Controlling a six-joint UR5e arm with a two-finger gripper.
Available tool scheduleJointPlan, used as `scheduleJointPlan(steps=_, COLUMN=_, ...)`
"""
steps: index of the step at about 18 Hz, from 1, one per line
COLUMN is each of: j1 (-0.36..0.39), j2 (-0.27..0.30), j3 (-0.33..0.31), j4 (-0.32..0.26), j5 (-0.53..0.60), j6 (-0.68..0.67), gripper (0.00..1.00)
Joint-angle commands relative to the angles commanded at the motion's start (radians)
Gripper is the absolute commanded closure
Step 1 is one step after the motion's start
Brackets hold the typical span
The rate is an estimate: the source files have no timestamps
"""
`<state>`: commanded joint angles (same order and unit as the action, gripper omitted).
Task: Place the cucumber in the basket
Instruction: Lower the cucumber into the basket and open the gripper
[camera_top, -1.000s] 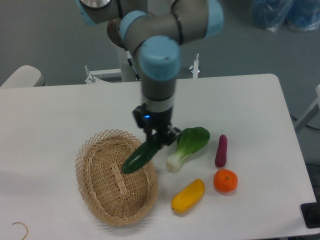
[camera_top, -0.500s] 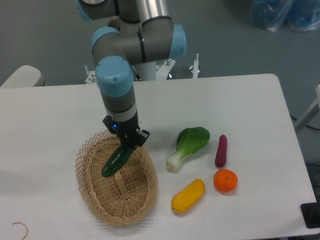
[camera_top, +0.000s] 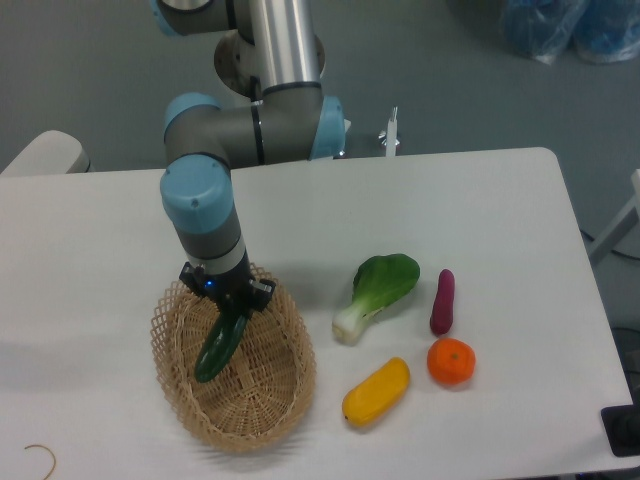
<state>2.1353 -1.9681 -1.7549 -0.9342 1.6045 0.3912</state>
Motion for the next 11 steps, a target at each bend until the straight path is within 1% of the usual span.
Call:
scheduleJointPlan(steps=4, j1=-0.005, j2=-0.009, j3=-0.002, j4=0.0, j5=0.0, j6=0.005, gripper=0.64)
scheduleJointPlan(steps=5, j1=-0.009, j2=-0.011, j3=-0.003, j4=0.005, j5=0.0, j6=0.011, gripper=0.53)
scheduleJointPlan(steps=6, j1=-0.009, j2=-0.012, j3=-0.002, j4=0.011, j5=0.002, j6=0.015, gripper=0.37)
scheduleJointPlan(steps=7, j1=-0.009, j2=-0.011, j3=0.0, j4=0.009, j5=0.003, j6=0.018, gripper=0.1)
scheduleJointPlan(steps=8, j1=-0.009, j2=-0.009, j3=0.002, j4=0.009, j5=0.011, j6=0.032, gripper=0.0)
scheduleJointPlan(steps=11, j1=-0.008, j2=0.0, j3=0.02, j4=0.011, j5=0.041, j6=0.048, gripper=0.0)
